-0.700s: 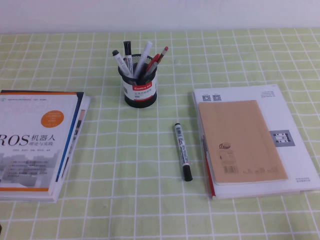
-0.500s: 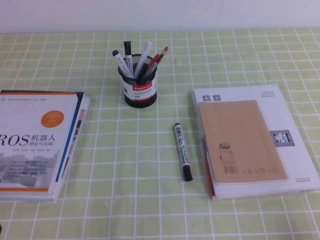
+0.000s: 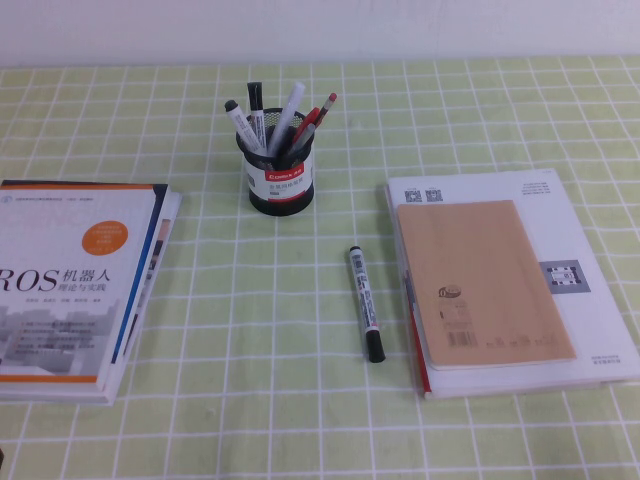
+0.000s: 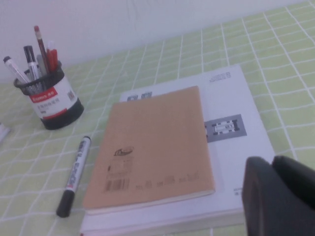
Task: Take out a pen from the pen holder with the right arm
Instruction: 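Take a marker out of the pen holder and lay it on the table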
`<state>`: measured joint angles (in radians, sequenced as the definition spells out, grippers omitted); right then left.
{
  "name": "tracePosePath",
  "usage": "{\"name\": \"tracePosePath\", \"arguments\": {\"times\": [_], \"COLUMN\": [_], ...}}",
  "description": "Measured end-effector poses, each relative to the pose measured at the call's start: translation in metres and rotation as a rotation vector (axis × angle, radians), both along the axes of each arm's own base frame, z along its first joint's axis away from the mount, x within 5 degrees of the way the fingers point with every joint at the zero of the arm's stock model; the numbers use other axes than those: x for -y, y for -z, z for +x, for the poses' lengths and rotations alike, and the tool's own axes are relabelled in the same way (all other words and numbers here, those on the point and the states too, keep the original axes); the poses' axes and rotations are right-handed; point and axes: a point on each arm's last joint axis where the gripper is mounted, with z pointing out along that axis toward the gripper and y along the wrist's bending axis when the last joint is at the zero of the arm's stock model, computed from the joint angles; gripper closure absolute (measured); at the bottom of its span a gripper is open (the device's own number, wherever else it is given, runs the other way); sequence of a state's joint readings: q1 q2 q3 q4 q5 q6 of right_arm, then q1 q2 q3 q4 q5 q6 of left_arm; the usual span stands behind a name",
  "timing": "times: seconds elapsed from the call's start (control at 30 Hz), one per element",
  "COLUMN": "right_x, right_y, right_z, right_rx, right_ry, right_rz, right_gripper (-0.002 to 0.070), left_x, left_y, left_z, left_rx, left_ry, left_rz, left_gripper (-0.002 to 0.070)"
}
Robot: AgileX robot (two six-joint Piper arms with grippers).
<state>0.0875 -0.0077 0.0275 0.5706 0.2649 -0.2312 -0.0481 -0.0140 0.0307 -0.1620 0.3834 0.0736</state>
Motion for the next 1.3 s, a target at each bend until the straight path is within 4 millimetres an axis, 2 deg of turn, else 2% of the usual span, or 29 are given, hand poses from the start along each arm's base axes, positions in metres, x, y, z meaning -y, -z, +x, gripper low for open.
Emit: {"name": "tracePosePath", "arguments": {"times": [0.13, 0.37, 0.77, 0.9, 1.0, 1.13, 1.3], "right_x": [0.001, 0.002, 0.0, -0.007, -0.014, -0.022, -0.025], "right_y": [-0.004, -0.012, -0.013, -0.029, -0.045, -0.063, -0.079], "right_z": [0.001, 0.002, 0.001, 0.003, 0.01, 0.03, 0.07], "right_rx": [0.027, 0.056, 0.045, -0.029, -0.125, -0.288, -0.454], "right_ry": [0.018, 0.054, 0.037, -0.029, -0.092, -0.154, -0.193], "right_rz": [0.079, 0.333, 0.402, 0.39, 0.335, 0.225, 0.062], "right_gripper": [0.0689, 0.0689, 0.0688, 0.0688, 0.0688, 0.0689, 0.0688], "left_x": [0.0, 0.0, 0.0, 0.0, 0.0, 0.0, 0.0], "left_y": [0.0, 0.0, 0.0, 0.0, 0.0, 0.0, 0.0], "left_z": [0.0, 0.0, 0.0, 0.0, 0.0, 0.0, 0.0], "left_rx": [0.0, 0.0, 0.0, 0.0, 0.0, 0.0, 0.0], "left_ry": [0.0, 0.0, 0.0, 0.0, 0.0, 0.0, 0.0], "left_rz": [0.0, 0.0, 0.0, 0.0, 0.0, 0.0, 0.0], "left_gripper": [0.0683, 0.0683, 0.0683, 0.0683, 0.0683, 0.0683, 0.0683]}}
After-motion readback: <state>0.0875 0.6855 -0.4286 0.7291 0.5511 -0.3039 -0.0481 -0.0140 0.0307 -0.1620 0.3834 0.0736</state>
